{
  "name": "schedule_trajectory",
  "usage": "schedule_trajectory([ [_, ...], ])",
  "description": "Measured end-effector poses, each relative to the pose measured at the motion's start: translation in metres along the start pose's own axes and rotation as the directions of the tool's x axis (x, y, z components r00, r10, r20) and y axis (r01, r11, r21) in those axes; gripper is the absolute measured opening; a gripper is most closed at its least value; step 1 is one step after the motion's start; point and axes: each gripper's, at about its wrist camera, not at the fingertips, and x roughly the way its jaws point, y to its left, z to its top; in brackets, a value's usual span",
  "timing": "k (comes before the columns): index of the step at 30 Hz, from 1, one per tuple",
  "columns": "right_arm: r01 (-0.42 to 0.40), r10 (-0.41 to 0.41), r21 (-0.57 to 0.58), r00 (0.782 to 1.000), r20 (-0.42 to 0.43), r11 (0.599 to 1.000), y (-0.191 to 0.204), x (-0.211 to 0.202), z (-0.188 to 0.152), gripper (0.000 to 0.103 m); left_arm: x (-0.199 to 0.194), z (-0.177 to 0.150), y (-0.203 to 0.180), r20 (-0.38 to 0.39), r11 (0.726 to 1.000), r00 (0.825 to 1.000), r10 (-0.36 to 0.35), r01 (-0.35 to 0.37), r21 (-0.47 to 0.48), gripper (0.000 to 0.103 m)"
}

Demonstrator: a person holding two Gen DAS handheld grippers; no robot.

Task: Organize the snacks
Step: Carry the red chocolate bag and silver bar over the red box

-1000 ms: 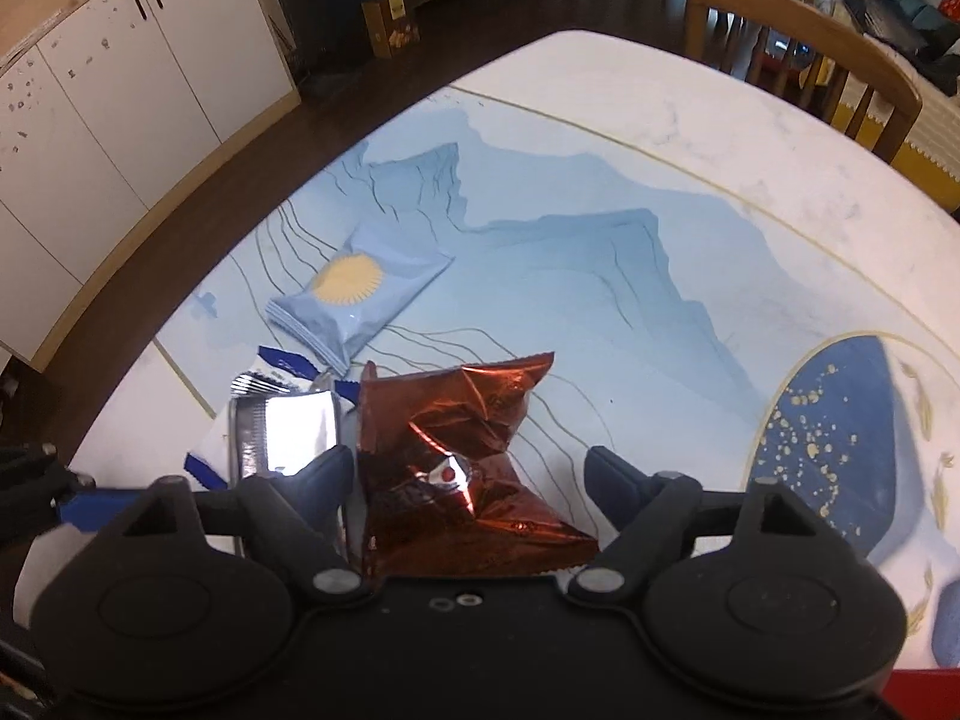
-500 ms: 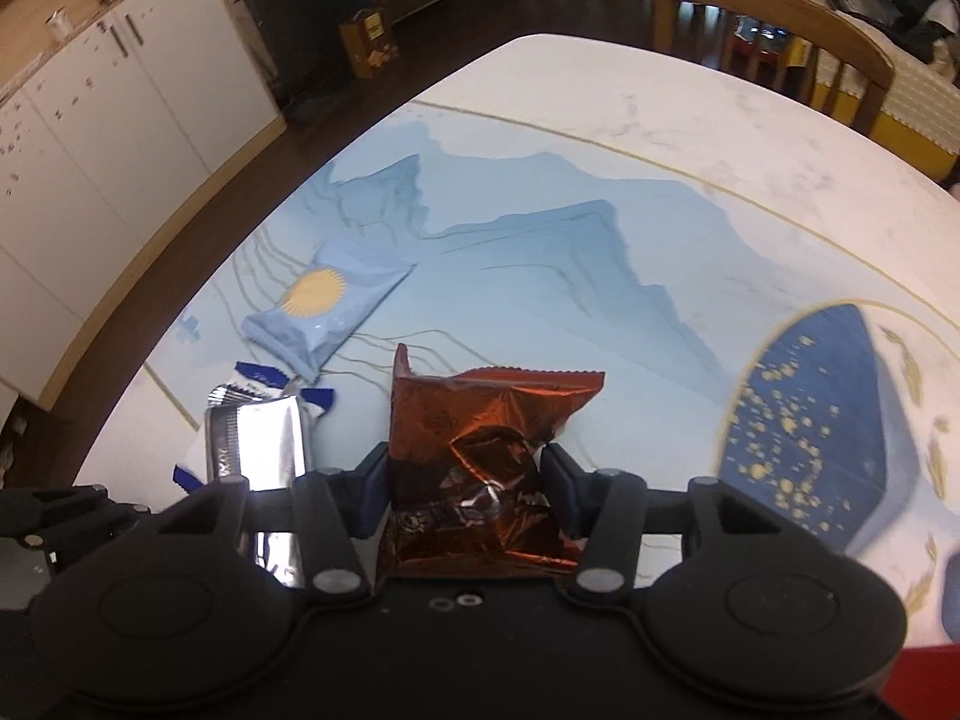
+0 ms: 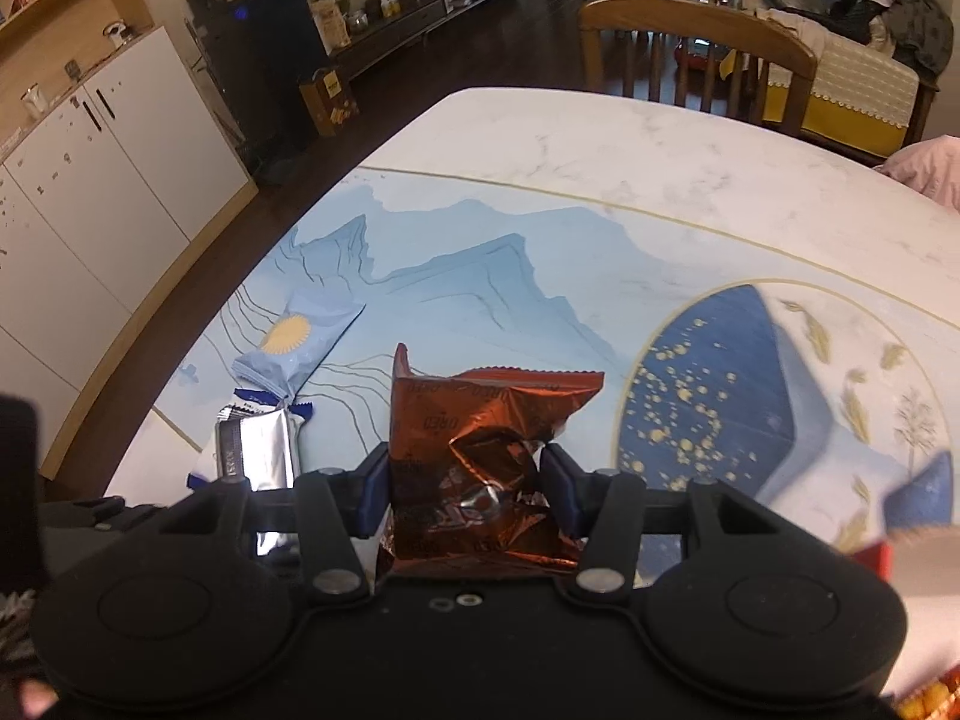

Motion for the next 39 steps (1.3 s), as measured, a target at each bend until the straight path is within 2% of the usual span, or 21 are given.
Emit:
schedule_trajectory([
  [4,-0.021,0.020,0.022,1.000,0.019,1.000,-0.008,-0.022,-0.010,0.051,-0.004,-0.002,0.001,0.014,1.000,1.000,0.008,-0.008,-0.030,0.051],
  [7,-0.032,0.030,0.046,0.999,0.039,0.998,-0.015,-0.040,-0.017,0.051,-0.005,-0.003,0.002,0.014,0.999,1.000,0.009,-0.008,-0.050,0.047],
  [13,-0.029,0.022,0.093,0.997,0.074,0.995,-0.034,-0.079,-0.031,0.051,-0.008,-0.006,0.010,0.021,0.995,1.000,-0.017,0.019,-0.099,0.046],
  [19,-0.026,0.009,0.154,0.994,0.112,0.988,-0.063,-0.116,-0.055,0.051,-0.020,-0.009,0.019,0.042,0.983,0.996,-0.074,0.080,-0.163,0.046],
  [24,-0.007,-0.016,0.192,0.993,0.115,0.981,-0.089,-0.135,-0.075,0.051,-0.031,-0.017,0.018,0.045,0.977,0.994,-0.102,0.109,-0.184,0.045],
  [35,0.008,-0.045,0.247,0.988,0.146,0.969,-0.129,-0.172,-0.111,0.051,-0.055,-0.045,0.013,0.005,0.943,0.977,-0.215,0.209,-0.258,0.044],
  [39,0.028,-0.070,0.268,0.986,0.150,0.963,-0.145,-0.183,-0.124,0.051,-0.072,-0.053,0.004,0.006,0.935,0.966,-0.260,0.253,-0.250,0.044],
])
